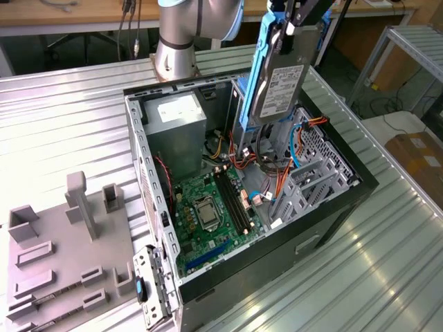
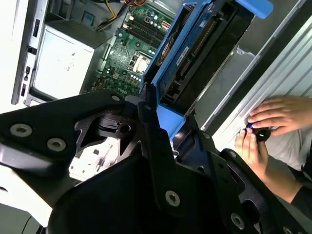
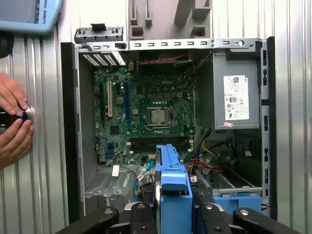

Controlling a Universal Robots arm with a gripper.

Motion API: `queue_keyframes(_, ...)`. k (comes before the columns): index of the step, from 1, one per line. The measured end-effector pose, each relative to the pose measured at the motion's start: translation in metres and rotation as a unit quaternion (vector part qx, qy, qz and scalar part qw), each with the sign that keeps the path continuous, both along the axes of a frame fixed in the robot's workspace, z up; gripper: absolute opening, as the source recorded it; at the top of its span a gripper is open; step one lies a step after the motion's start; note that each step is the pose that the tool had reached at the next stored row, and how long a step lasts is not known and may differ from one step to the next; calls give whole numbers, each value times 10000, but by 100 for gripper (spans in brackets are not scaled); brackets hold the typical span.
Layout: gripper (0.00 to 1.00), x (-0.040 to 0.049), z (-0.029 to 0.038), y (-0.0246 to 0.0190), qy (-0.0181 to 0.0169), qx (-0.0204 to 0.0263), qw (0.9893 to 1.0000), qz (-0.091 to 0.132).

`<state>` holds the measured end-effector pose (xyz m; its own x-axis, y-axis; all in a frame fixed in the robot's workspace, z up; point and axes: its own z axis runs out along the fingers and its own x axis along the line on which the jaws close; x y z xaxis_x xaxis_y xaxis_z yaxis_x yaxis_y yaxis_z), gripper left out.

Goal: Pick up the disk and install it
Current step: 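Pick up the disk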

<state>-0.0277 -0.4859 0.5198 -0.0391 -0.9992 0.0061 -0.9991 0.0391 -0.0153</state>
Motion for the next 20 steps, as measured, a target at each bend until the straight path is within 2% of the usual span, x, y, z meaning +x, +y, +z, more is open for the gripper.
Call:
queue_keyframes(2, 37, 53, -13, -116, 0, 10, 10000, 0)
queue_keyframes(4, 37, 99, -18, -198, 0, 15, 10000, 0)
queue_keyframes(9, 37, 216, -39, -333, 0, 15, 10000, 0)
queue_keyframes(11, 37, 248, -51, -358, 0, 16, 10000, 0)
queue_keyframes(12, 37, 302, -66, -371, 0, 16, 10000, 0)
queue_keyframes(13, 37, 361, -71, -373, 0, 14, 10000, 0)
queue_keyframes(16, 37, 464, -85, -379, 0, 15, 10000, -1)
queue_keyframes(20, 37, 553, -100, -381, 0, 15, 10000, 0)
